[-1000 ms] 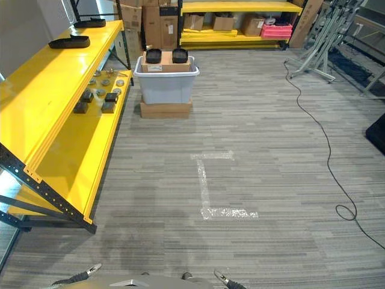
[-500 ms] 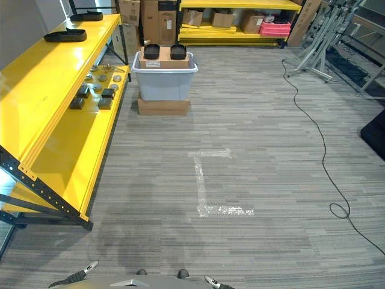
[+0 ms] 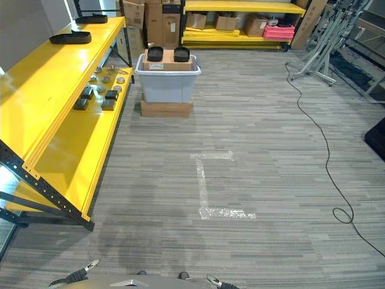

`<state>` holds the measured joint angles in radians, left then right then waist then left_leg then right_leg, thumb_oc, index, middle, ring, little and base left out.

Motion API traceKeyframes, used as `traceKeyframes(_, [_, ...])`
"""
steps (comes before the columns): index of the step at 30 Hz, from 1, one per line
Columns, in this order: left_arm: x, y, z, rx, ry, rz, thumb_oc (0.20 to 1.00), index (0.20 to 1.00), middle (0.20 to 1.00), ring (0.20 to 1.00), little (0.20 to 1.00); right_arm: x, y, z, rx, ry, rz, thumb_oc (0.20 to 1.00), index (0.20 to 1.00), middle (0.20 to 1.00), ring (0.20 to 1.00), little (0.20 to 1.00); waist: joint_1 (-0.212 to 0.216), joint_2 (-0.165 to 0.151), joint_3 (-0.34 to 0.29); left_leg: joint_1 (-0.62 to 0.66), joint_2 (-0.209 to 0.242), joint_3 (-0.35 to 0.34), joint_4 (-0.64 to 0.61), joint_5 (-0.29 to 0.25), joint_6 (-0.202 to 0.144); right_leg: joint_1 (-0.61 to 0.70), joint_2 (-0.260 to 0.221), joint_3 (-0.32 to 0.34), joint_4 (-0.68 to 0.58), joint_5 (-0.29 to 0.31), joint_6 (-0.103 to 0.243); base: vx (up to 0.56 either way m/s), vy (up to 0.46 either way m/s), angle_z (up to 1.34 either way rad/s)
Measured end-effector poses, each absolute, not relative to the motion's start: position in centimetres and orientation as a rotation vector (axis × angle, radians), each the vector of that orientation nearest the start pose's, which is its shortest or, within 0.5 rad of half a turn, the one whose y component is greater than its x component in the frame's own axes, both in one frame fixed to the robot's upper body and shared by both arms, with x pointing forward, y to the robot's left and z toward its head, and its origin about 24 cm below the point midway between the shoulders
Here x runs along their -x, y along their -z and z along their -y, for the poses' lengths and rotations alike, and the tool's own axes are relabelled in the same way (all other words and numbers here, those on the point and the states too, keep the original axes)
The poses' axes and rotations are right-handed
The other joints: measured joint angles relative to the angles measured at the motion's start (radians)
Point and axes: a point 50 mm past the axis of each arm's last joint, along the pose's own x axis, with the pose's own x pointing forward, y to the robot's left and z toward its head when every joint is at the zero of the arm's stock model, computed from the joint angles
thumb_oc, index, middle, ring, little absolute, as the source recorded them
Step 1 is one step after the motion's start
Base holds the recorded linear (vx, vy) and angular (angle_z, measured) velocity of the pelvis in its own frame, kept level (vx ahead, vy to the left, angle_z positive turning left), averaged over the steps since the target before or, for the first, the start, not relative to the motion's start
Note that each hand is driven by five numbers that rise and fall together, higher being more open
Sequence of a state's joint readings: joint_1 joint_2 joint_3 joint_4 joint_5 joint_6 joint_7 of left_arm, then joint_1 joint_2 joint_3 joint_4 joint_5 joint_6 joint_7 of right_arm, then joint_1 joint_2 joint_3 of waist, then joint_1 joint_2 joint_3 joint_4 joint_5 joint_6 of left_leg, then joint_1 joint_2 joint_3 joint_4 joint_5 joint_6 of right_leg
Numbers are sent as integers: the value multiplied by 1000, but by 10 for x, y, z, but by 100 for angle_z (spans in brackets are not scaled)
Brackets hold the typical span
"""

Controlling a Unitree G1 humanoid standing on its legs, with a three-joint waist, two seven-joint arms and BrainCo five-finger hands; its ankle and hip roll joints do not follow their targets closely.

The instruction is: Move parts from the plastic box to the shelf.

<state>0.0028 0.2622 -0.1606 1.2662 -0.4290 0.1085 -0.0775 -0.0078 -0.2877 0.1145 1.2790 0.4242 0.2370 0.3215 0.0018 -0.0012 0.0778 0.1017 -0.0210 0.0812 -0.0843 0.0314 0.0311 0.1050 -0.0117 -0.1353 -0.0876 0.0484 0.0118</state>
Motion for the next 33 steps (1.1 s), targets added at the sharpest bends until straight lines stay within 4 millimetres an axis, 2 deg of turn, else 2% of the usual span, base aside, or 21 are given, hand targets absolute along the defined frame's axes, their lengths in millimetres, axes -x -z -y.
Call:
traceKeyframes(5, [-74,165,-234,123,-211,-1309,1000,1000,1000,1000,1000,-72,162,241,-243,143,-1342,1000,1000,1000,1000,1000,3,-14,6,3,-7,2,1,-2,7,0,-4,6,9,1,3,32,105,-3])
traceKeyframes(8, [-109,152,-253,47,-201,-1171,1000,1000,1000,1000,1000,-106,151,255,-191,176,-1174,1000,1000,1000,1000,1000,-1,-42,34,5,-10,3,5,2,18,-34,-11,12,80,-22,13,19,101,-3])
traceKeyframes(11, [-156,129,-264,-9,-173,-987,1000,1000,1000,1000,1000,-136,135,270,-205,226,-997,1000,1000,1000,1000,1000,-3,-51,79,7,-12,11,0,3,33,-78,-25,15,179,-39,35,48,74,-6])
traceKeyframes(13, [-163,127,-263,-13,-163,-965,1000,1000,1000,1000,1000,-138,135,269,-206,224,-984,1000,1000,1000,1000,1000,-1,-55,84,9,-11,23,-1,1,40,-100,-26,14,223,-34,47,64,61,-20])
traceKeyframes(14, [-164,128,-258,-7,-152,-966,1000,1000,1000,1000,1000,-146,132,268,-205,214,-962,1000,1000,1000,1000,1000,2,-35,104,8,8,35,-1,0,43,-152,-18,8,319,-23,68,105,22,-22])
traceKeyframes(15, [-159,132,-253,4,-147,-984,1000,1000,1000,1000,1000,-143,135,264,-214,212,-977,1000,1000,1000,1000,1000,-7,-31,109,12,11,35,-1,2,57,-212,-33,8,423,-39,90,224,-38,-20])
traceKeyframes(16, [-144,139,-251,14,-156,-1028,1000,1000,1000,1000,1000,-133,140,258,-234,208,-1009,1000,1000,1000,1000,1000,-9,-30,113,23,12,35,0,-5,71,-234,-65,3,461,-34,96,337,-136,-6])
traceKeyframes(18, [-128,145,-254,12,-189,-1081,1000,1000,1000,1000,1000,-126,145,248,-267,180,-1030,1000,1000,1000,1000,1000,-17,-41,115,22,14,34,5,-16,63,-274,-88,-19,421,-53,117,380,-208,-15])
traceKeyframes(19, [-125,146,-255,13,-201,-1094,1000,1000,1000,1000,1000,-127,146,244,-277,170,-1031,1000,1000,1000,1000,1000,-21,-47,112,21,15,34,5,-19,57,-277,-89,-20,365,-52,118,379,-209,-7])
traceKeyframes(21, [-116,150,-253,19,-218,-1131,1000,1000,1000,1000,1000,-115,152,239,-299,165,-1088,1000,1000,1000,1000,1000,-45,-58,106,28,12,23,5,-26,48,-284,-95,-13,196,-30,120,348,-198,19])
traceKeyframes(22, [-111,153,-250,29,-221,-1152,1000,1000,1000,1000,1000,-107,154,239,-299,173,-1114,1000,1000,1000,1000,1000,-66,-61,107,43,10,9,5,-37,40,-310,-104,0,172,5,134,189,-122,38])
traceKeyframes(23, [-105,155,-249,38,-227,-1167,1000,1000,1000,1000,1000,-99,157,239,-302,181,-1145,1000,1000,1000,1000,1000,-80,-64,106,51,11,2,-2,-47,27,-309,-103,8,177,16,127,223,-182,36])
traceKeyframes(24, [-99,156,-249,40,-230,-1179,1000,1000,1000,1000,1000,-89,159,239,-308,191,-1180,1000,1000,1000,1000,1000,-85,-85,95,73,7,-4,-2,-58,13,-303,-109,13,179,13,131,203,-184,30])
traceKeyframes(25, [-97,156,-251,38,-235,-1181,1000,1000,1000,1000,1000,-78,162,238,-315,199,-1206,1000,1000,1000,1000,1000,-86,-91,97,97,-2,-11,-1,-76,4,-285,-119,15,175,29,116,271,-242,20])
traceKeyframes(26, [-91,158,-248,59,-250,-1186,1000,1000,1000,1000,1000,-74,162,239,-316,209,-1220,1000,1000,1000,1000,1000,-86,-82,93,122,19,-14,-1,-90,-7,-272,-100,8,189,59,79,238,-194,17])
traceKeyframes(27, [-77,163,-241,89,-260,-1221,1000,1000,1000,1000,1000,-62,164,242,-319,227,-1267,1000,1000,1000,1000,1000,-90,-28,55,137,82,-21,8,-122,-20,-245,-43,-2,171,41,48,217,-204,10])
traceKeyframes(28, [-76,163,-240,111,-271,-1215,1000,1000,1000,1000,1000,-59,165,242,-322,232,-1285,1000,1000,1000,1000,1000,-85,-12,43,134,100,-21,50,-125,-30,-227,-21,-11,149,49,20,210,-230,6])
traceKeyframes(29, [-79,163,-239,127,-279,-1196,1000,1000,1000,1000,1000,-58,165,242,-324,231,-1294,1000,1000,1000,1000,1000,-79,-13,43,117,105,-21,109,-122,-32,-202,-10,-12,118,65,-7,128,-183,3])
traceKeyframes(31, [-85,162,-237,171,-304,-1163,1000,1000,1000,1000,1000,-62,164,242,-303,211,-1297,1000,1000,1000,1000,1000,-65,-31,45,1,102,-25,352,-116,-56,-163,-8,-9,62,63,-16,115,-204,-3])
traceKeyframes(32, [-94,161,-233,215,-316,-1123,1000,1000,1000,1000,1000,-67,163,242,-275,178,-1300,1000,1000,1000,1000,1000,-33,-54,50,-163,87,-51,655,-80,-100,-139,-22,3,45,74,-80,133,-205,-24])
traceKeyframes(33, [-101,160,-225,238,-305,-1104,1000,1000,1000,1000,1000,-69,162,245,-246,165,-1302,1000,1000,1000,1000,1000,-23,-48,49,-238,78,-77,787,-59,-124,-138,-15,8,43,70,-87,120,-106,-40])
